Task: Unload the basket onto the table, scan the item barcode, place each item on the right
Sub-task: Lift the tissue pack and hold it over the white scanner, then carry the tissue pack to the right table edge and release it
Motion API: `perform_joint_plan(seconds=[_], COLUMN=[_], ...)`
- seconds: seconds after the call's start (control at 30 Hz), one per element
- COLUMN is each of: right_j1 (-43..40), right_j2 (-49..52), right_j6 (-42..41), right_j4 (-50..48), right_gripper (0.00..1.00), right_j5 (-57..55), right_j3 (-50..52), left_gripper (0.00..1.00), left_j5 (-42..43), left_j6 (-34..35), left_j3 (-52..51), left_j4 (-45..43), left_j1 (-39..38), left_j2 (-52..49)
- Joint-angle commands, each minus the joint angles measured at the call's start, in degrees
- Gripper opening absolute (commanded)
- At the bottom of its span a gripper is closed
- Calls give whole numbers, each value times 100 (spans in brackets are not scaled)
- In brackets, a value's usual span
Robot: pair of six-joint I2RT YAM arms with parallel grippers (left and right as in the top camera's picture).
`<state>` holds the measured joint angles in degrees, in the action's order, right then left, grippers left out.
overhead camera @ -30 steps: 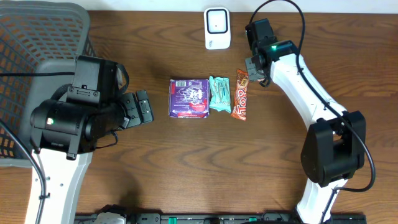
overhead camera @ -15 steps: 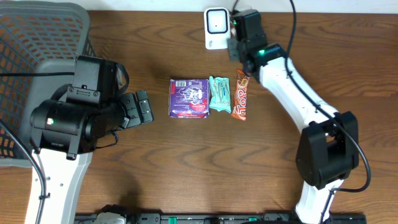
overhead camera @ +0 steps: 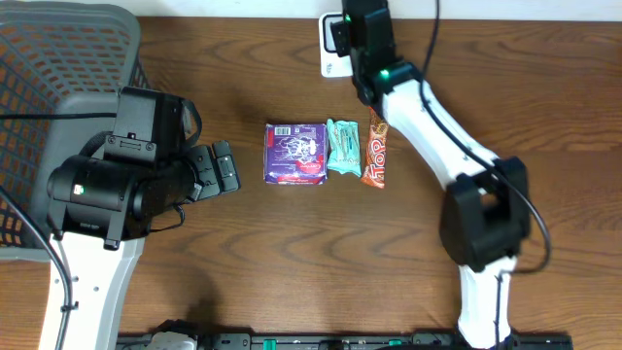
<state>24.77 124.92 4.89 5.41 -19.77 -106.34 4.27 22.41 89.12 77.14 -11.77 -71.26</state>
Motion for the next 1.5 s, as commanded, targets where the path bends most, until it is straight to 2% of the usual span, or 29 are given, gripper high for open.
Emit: perform_joint_plan(seconds=[0.0,0.13,0.23,0.53,1.37,1.47], right_j1=[4,7,-2,-2,-402,-525], right_j2=[758,1421,1676,1851,1676,1606], right_j6=[94,94,98,35,-540,-549], right_j4=[616,1515,1895,2092,2367,2463], right_gripper=[1,1,1,1,1,1], right_j5=[-63,-68,52,470,236,599], right_j3=[-1005,-2238,-2649,-2627,-2695,-2695], left_gripper=[98,98,98,98,98,98], left_j5=[-72,-72,-72,-72,-70,-72], left_j6=[-74,-74,-74,-74,-74,-74], left_j3=[-2,-2,-2,-2,-2,-2], left_j4=[22,22,22,22,22,22], left_j1=[24,24,24,24,24,24], left_j2=[-22,-22,-22,-22,-22,-22])
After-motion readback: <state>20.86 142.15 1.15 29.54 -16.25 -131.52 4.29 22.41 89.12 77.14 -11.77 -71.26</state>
